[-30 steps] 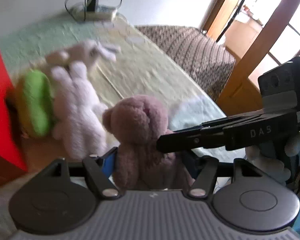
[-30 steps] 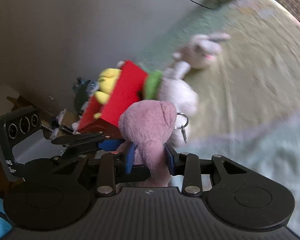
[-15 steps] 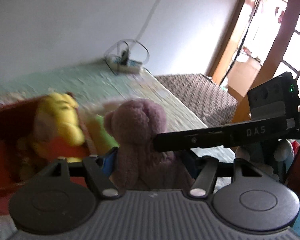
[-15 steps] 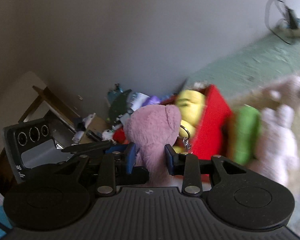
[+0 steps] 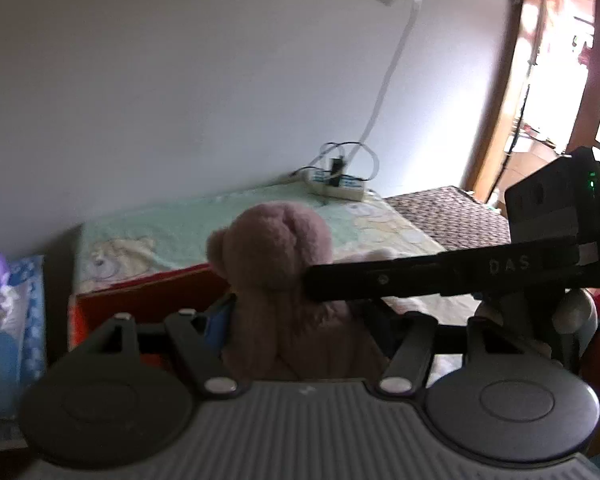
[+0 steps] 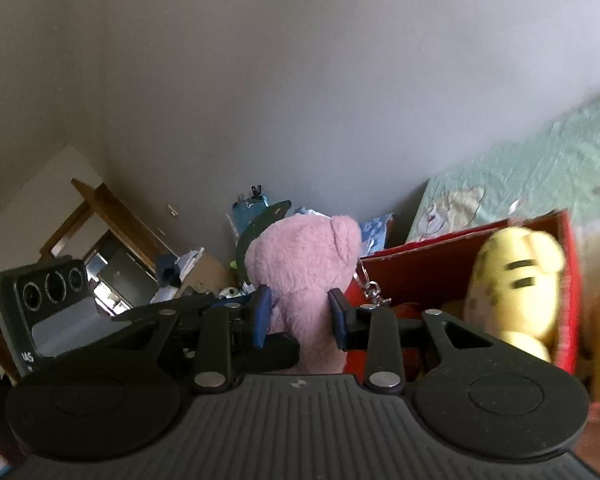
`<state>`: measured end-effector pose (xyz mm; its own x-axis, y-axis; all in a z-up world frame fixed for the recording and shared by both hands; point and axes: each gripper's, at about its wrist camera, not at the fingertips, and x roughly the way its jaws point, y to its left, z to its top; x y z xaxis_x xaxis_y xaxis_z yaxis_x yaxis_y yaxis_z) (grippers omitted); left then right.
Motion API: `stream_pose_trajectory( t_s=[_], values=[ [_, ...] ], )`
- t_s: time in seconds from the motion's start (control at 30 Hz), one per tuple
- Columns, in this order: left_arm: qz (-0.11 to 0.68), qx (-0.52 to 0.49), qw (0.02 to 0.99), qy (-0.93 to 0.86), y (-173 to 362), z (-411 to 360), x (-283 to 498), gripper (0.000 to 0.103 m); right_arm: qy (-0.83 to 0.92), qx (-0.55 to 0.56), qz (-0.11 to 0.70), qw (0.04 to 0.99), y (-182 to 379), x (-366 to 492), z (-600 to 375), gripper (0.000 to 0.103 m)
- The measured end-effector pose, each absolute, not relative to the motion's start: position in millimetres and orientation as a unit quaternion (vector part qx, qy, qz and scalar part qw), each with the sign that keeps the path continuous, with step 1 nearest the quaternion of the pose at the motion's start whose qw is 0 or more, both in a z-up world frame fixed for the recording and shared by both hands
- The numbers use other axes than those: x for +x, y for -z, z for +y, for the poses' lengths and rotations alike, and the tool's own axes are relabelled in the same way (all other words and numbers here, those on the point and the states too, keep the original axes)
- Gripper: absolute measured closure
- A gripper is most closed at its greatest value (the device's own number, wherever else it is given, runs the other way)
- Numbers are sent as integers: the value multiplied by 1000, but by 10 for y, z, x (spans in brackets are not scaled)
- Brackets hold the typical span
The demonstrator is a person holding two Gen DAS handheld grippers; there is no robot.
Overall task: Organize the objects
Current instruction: 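Carry the pink teddy bear with the left gripper into the red box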
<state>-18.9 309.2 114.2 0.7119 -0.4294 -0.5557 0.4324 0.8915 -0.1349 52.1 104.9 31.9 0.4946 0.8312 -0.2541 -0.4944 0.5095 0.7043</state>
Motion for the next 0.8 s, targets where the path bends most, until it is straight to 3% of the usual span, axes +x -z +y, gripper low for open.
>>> stream_pose_trajectory(
  t_s=[0.43,0.57,0.67,0.8],
  values=[
    [366,5,914,173,-671,3837,423,37,-346,305,370,807,216,946,1735,69],
    [384,16,909,160,-488,3915,552,37,-332,306,381,807,286,985,1817,71],
    [387,23,908,158,-413,3947,611,44,-327,296,389,809,328,1053,1929,74],
    [403,35,901,153,-309,3889,673,42,-320,271,403,813,386,1070,2017,75]
  ],
)
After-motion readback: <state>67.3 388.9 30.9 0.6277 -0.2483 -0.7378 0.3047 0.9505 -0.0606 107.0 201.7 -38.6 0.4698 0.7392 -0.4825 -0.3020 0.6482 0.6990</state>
